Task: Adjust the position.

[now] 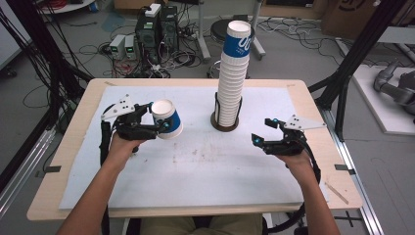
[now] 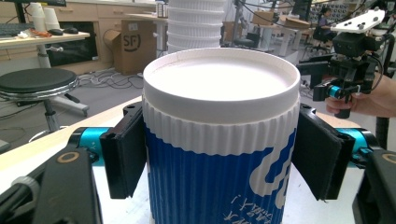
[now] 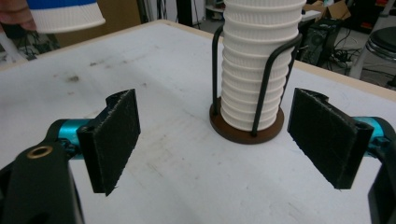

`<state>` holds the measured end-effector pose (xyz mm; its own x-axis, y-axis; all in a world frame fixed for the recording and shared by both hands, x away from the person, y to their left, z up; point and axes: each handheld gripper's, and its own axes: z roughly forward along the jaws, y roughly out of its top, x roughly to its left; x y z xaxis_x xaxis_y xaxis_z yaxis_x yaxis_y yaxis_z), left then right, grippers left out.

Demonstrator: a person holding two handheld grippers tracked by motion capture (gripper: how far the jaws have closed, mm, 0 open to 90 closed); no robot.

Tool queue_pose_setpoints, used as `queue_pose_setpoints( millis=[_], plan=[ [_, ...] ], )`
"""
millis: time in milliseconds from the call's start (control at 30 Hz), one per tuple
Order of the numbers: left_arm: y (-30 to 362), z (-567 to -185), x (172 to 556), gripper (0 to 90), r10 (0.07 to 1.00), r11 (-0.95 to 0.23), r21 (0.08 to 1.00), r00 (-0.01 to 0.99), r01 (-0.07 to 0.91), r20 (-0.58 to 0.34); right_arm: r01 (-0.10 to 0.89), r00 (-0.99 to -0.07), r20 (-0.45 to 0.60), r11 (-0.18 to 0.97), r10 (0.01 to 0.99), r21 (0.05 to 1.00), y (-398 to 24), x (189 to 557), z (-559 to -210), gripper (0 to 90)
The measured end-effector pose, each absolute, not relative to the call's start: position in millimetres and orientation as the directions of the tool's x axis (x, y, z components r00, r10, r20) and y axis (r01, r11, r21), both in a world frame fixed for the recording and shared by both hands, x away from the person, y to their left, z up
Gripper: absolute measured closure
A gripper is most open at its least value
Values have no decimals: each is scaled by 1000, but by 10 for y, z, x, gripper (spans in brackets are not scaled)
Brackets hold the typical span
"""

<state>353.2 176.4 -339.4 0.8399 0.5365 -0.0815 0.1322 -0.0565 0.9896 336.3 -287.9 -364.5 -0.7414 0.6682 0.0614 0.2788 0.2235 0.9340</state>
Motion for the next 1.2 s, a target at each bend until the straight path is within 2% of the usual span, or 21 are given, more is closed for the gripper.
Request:
queue_pose_setpoints(
  millis=[367,767,1200],
  plan=[
    [1581,-3450,3476,264,488,-100,983,868,153,-85,280,-782,103,198,615,939,-2700,3366,-3623,173],
    [1264,-3474,3433,265,417,-121,982,905,145,-83,256,-805,74,231,589,939,-2628,3321,-3626,172],
    [954,-3486,3415,265,335,-148,980,939,133,-77,256,-898,115,293,424,921,-2163,3287,-3731,173]
  ],
)
